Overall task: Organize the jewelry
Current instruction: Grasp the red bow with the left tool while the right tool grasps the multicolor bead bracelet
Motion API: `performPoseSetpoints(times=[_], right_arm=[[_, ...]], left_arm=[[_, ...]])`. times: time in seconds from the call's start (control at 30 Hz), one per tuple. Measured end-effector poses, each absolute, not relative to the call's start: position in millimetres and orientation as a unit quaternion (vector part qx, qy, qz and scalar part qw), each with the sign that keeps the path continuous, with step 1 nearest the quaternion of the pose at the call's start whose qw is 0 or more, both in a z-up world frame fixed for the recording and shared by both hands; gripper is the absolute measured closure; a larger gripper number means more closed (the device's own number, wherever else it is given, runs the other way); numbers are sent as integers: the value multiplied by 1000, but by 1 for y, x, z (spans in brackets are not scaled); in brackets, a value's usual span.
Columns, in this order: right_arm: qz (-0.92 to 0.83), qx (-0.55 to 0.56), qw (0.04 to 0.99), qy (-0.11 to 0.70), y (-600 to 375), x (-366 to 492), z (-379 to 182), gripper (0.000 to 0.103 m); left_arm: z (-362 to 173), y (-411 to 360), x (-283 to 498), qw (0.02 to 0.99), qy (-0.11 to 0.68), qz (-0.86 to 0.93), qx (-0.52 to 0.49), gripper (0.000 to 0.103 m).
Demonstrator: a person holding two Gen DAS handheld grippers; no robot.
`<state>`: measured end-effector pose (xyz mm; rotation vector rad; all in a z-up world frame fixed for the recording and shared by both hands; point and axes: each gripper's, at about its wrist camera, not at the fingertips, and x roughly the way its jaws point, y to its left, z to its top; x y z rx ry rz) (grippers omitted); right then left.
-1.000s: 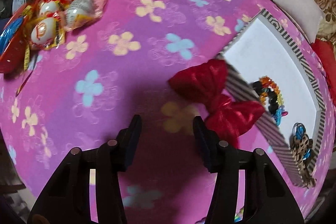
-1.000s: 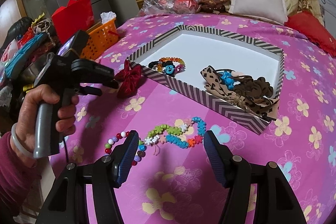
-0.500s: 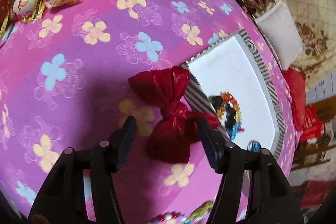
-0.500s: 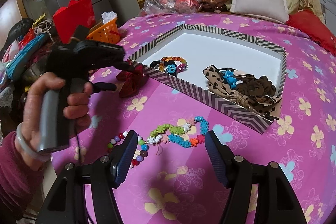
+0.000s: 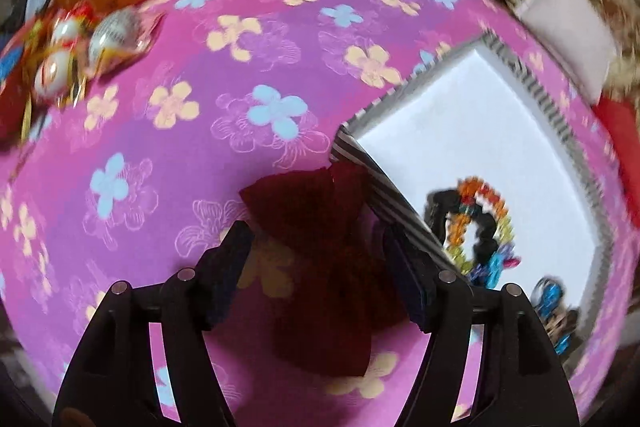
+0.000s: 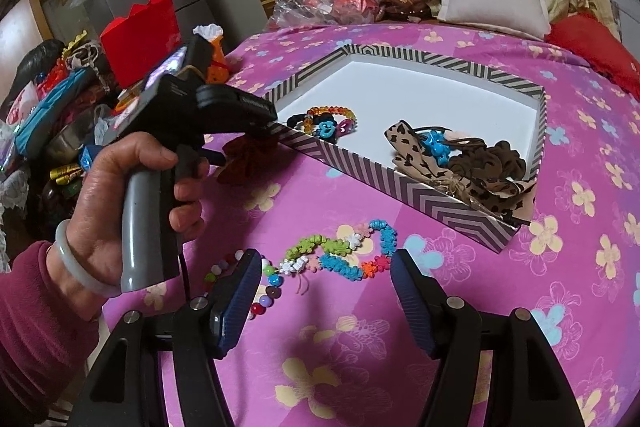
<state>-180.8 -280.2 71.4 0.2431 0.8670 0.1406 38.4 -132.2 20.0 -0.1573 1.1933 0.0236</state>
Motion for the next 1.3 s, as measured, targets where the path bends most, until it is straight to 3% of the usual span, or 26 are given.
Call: performPoseSetpoints(times=[0.07,0.13,0.2,0.37,0.47,0.7,0.93,1.07,1.3], right_arm=[[69,118,898,418,-280,-181,72,39],[75,117,898,417,-278,-182,72,39],[84,111,898,418,-273,-183,73,39],[111,63,897,422,-246,-184,73,39],[119,31,894,430,-227,-182,67,61],[130,-20,883,451,-197,-161,44,68],[139,-91,872,460,-189,-138,30,68],[157,-86,862,474,-188,-140,28,94],[155,-54,872,462,-188,-154,35,94]], left_arm=[[20,-130,36,827,560,15,-53,53],[21,-124,36,828,559,8,-47,76],[20,-115,35,827,561,-13,-43,87],[21,-96,23,823,565,-50,-45,90],[23,-86,7,824,560,-71,-34,91],[40,-54,-25,829,549,-97,-43,91],[50,-32,-48,832,544,-100,-36,91],[48,-27,-54,829,548,-101,-38,91],[44,-29,-60,827,552,-104,-34,91]])
